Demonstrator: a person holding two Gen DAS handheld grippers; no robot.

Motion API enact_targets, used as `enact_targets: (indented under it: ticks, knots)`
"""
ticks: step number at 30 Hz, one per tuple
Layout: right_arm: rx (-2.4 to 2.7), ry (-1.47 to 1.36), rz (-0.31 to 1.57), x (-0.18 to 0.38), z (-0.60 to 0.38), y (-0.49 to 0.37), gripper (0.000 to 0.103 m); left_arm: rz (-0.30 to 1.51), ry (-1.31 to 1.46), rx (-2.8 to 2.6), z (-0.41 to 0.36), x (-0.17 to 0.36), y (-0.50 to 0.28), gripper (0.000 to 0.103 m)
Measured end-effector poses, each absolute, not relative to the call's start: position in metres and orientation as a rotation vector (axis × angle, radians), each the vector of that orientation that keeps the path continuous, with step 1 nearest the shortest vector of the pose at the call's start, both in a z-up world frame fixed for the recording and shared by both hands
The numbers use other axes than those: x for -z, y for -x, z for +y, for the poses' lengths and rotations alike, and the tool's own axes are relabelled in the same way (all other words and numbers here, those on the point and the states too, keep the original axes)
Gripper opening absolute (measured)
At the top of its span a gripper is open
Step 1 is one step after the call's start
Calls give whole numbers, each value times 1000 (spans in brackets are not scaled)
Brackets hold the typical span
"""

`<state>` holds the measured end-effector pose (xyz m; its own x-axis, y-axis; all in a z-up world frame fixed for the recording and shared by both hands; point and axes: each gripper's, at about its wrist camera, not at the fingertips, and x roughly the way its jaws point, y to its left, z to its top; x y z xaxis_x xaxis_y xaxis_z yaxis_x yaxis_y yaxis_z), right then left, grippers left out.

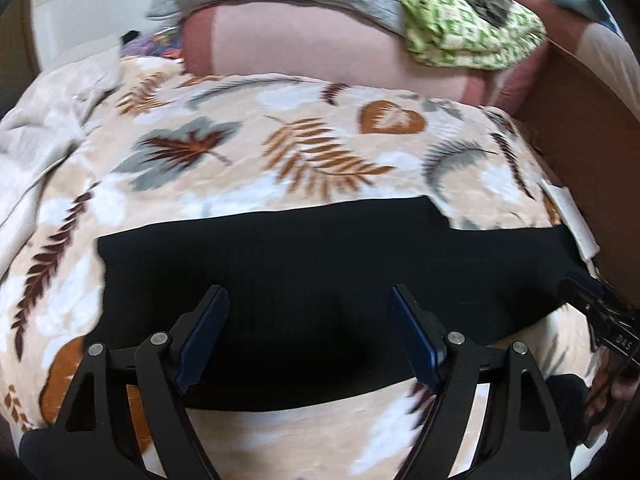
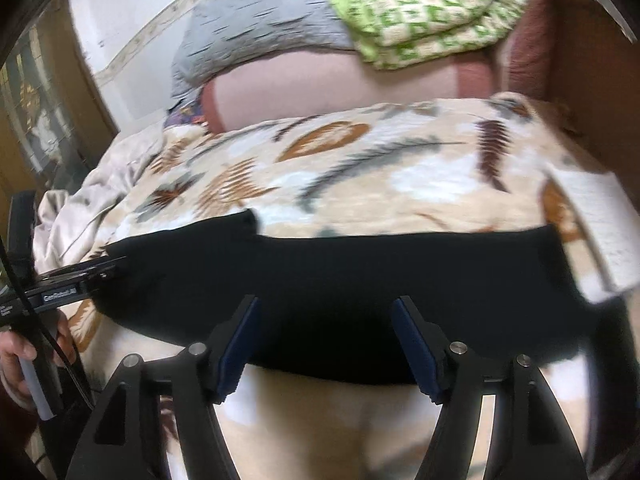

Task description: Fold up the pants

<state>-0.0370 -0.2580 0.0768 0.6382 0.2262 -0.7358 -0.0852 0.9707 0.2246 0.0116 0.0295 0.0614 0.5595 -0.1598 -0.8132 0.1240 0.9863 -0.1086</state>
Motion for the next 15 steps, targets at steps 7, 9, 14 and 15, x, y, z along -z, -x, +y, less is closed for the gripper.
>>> enact_targets:
  ticks: [7,9,14,15]
  knots:
    - [-73,-233,867,-70,-309,56,70,982,2,264,-19,-61,-24,82]
    - [-44,-244,854,-69,-318,64,70,997,-21,310,-36,-59,-29,82]
    - [2,-310,867,-53,-346,79,70,1047,-81,446,-85,-51,-46,82]
    - [5,-325,872,-50,-351,80,70,1057,-89,475,-95,-49,-49,82]
